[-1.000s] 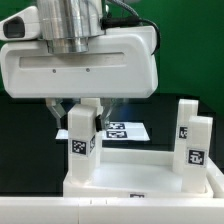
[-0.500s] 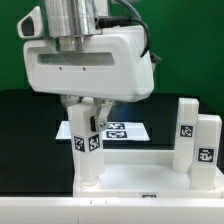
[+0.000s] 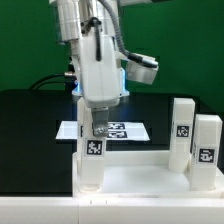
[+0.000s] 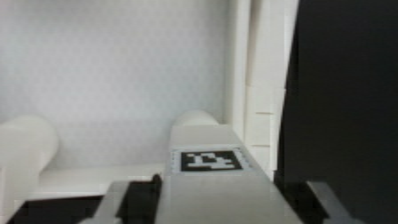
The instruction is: Assemble desk
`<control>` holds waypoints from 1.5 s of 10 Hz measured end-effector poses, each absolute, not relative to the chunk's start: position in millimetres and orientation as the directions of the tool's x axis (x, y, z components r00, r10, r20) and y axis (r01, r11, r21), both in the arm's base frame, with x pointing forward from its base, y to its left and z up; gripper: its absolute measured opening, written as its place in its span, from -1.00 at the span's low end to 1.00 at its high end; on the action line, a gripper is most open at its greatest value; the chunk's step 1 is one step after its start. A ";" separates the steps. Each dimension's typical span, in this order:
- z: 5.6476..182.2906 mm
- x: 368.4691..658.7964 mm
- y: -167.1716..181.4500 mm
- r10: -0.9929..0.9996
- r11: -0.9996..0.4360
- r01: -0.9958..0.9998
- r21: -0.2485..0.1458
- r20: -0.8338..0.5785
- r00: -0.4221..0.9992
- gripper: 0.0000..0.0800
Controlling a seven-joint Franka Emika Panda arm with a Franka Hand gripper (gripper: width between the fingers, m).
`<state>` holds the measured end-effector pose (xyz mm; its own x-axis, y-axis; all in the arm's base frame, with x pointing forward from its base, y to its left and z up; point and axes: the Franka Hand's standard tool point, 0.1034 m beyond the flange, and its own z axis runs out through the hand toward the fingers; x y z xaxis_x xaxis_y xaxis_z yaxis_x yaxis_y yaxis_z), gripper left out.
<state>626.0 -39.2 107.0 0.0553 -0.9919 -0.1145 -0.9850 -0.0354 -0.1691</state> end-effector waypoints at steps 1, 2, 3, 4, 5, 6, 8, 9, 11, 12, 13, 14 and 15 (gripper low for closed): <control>107.0 626.0 -39.4 -0.991 -0.056 -0.984 -0.172 -0.111 0.075 -0.28; 106.7 625.1 -40.1 -0.976 -0.180 -0.967 -0.179 -0.089 0.198 -0.28; 106.8 623.7 -41.6 -0.933 -0.337 -0.924 -0.183 -0.065 0.353 0.24; 108.3 623.4 -43.5 -0.850 -0.509 -0.841 -0.183 -0.047 0.525 0.24; 110.5 623.6 -43.9 -0.769 -0.622 -0.761 -0.184 -0.038 0.638 0.55; 110.4 623.5 -43.5 -0.719 -0.680 -0.710 -0.186 -0.023 0.695 0.61; 109.5 623.1 -43.7 -0.623 -0.769 -0.612 -0.187 0.001 0.782 0.61; 109.5 622.9 -45.5 -0.513 -0.848 -0.501 -0.174 0.029 0.858 0.62; 113.6 626.5 -49.5 -0.089 -0.993 -0.081 -0.091 0.096 0.991 0.62; 114.1 627.5 -47.4 -0.060 -0.995 -0.052 -0.088 0.100 0.993 0.62; 113.4 627.0 -48.1 -0.078 -0.993 -0.070 -0.091 0.098 0.992 0.62; 113.4 627.0 -48.2 -0.077 -0.993 -0.068 -0.091 0.098 0.992 0.31; 113.4 627.1 -48.0 -0.080 -0.993 -0.071 -0.091 0.098 0.992 -0.08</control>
Offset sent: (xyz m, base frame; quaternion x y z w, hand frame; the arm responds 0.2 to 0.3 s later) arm 0.0006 -0.0066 0.0073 -0.0391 -0.0373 -0.4462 0.8933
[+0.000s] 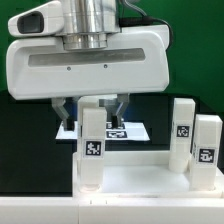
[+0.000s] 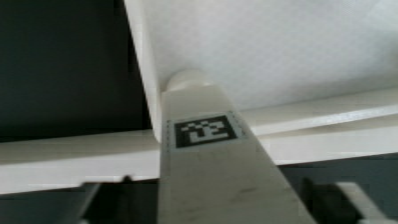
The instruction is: Assemble desk
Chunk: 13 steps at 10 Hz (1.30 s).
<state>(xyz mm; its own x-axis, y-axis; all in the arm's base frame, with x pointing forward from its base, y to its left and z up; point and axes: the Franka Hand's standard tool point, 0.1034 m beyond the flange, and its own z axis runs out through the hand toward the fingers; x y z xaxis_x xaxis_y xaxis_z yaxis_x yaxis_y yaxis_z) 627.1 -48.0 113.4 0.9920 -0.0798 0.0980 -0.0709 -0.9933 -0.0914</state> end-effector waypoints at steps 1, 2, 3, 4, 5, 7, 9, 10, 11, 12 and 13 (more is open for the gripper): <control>113.8 627.5 -48.8 -0.162 -0.983 -0.152 -0.101 0.093 0.982 -0.08; 113.4 627.3 -50.3 -0.231 -0.969 -0.221 -0.107 0.086 0.969 -0.28; 112.9 627.3 -50.7 -0.303 -0.949 -0.294 -0.113 0.077 0.950 -0.28; 112.5 628.5 -51.0 -0.434 -0.897 -0.425 -0.121 0.057 0.899 -0.28; 112.5 630.4 -52.2 -0.578 -0.811 -0.571 -0.129 0.027 0.815 -0.28; 111.5 630.5 -52.5 -0.845 -0.525 -0.840 -0.140 -0.039 0.534 -0.28; 111.0 630.2 -54.6 -0.955 -0.269 -0.952 -0.146 -0.086 0.283 -0.28; 110.9 630.0 -54.3 -0.955 -0.270 -0.952 -0.145 -0.086 0.284 -0.28; 110.9 629.9 -54.6 -0.960 -0.252 -0.957 -0.143 -0.089 0.266 -0.28; 110.9 629.9 -54.3 -0.944 -0.305 -0.941 -0.148 -0.081 0.319 -0.09; 111.3 627.4 -52.9 -0.869 -0.478 -0.867 -0.139 -0.069 0.490 -0.09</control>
Offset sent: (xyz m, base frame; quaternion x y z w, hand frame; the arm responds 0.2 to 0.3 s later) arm 0.0061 -0.0059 -0.0041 -0.0249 -0.0166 0.2232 0.9743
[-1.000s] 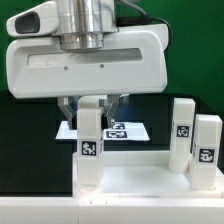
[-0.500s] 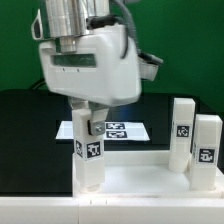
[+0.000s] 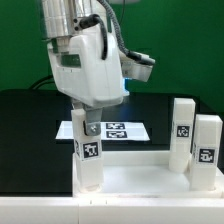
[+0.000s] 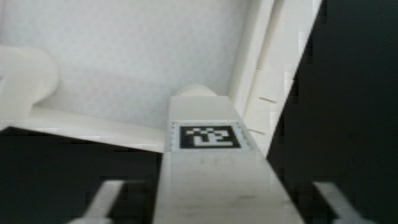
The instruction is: Assemble desk
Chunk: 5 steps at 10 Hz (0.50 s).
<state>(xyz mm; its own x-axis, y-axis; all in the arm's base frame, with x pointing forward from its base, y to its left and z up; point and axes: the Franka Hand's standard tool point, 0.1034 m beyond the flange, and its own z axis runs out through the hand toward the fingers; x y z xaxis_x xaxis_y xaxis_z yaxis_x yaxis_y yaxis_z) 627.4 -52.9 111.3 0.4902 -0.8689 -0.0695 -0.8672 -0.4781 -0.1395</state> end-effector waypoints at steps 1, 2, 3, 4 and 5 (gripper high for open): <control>113.6 627.6 -52.7 -0.735 -0.663 -0.733 -0.148 -0.053 0.676 0.30; 115.6 627.2 -51.6 -0.596 -0.788 -0.595 -0.157 -0.043 0.801 0.55; 116.4 627.5 -51.0 -0.577 -0.803 -0.574 -0.160 -0.033 0.816 0.55; 115.5 627.3 -51.9 -0.522 -0.840 -0.519 -0.161 -0.023 0.853 0.60; 115.5 627.3 -52.1 -0.484 -0.863 -0.479 -0.161 -0.016 0.875 0.62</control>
Offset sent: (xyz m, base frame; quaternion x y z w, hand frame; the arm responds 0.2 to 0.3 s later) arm 0.0000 0.0000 0.0000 0.0000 0.0000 -0.1938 0.9810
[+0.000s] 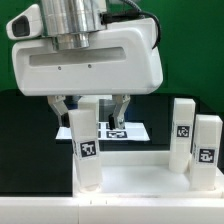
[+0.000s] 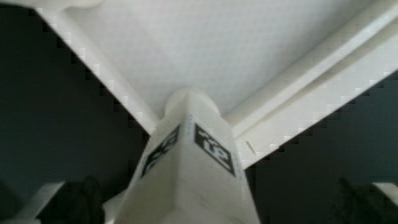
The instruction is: Assemble desk
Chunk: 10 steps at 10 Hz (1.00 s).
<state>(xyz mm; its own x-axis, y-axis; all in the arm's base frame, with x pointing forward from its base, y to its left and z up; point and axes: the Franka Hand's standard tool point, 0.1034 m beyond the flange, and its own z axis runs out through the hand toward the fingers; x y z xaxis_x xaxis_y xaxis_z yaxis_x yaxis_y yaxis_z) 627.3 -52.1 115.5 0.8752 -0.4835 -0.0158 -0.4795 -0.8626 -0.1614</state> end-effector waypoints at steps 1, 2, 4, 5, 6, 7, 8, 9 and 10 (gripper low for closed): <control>116.0 628.6 -53.5 -0.345 -0.929 -0.338 -0.152 0.019 0.938 0.62; 117.1 632.5 -54.6 -0.168 -0.979 -0.158 -0.126 0.072 0.983 0.62; 118.3 634.8 -50.0 0.125 -0.988 0.133 -0.074 0.101 0.987 0.62; 118.0 634.6 -50.6 0.078 -0.993 0.086 -0.081 0.098 0.992 0.62; 118.0 634.7 -50.6 0.070 -0.994 0.078 -0.082 0.097 0.993 0.39; 118.0 634.7 -50.1 -0.008 -0.996 0.001 -0.091 0.091 0.996 0.39; 118.0 634.7 -50.1 -0.072 -0.993 -0.063 -0.097 0.085 0.994 -0.11; 118.1 634.6 -51.9 -0.112 -0.990 -0.104 -0.098 0.081 0.990 -0.28; 117.8 634.6 -52.3 -0.196 -0.977 -0.188 -0.104 0.073 0.978 -0.28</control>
Offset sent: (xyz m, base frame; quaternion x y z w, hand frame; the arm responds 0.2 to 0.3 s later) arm 0.0126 0.0146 0.0070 -0.0194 0.0229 -0.4036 0.9145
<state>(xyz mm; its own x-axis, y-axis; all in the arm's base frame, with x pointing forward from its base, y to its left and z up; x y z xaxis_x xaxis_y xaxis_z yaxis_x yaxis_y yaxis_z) 634.6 -52.3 117.8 0.9779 -0.1960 0.0727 -0.1880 -0.9767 -0.1037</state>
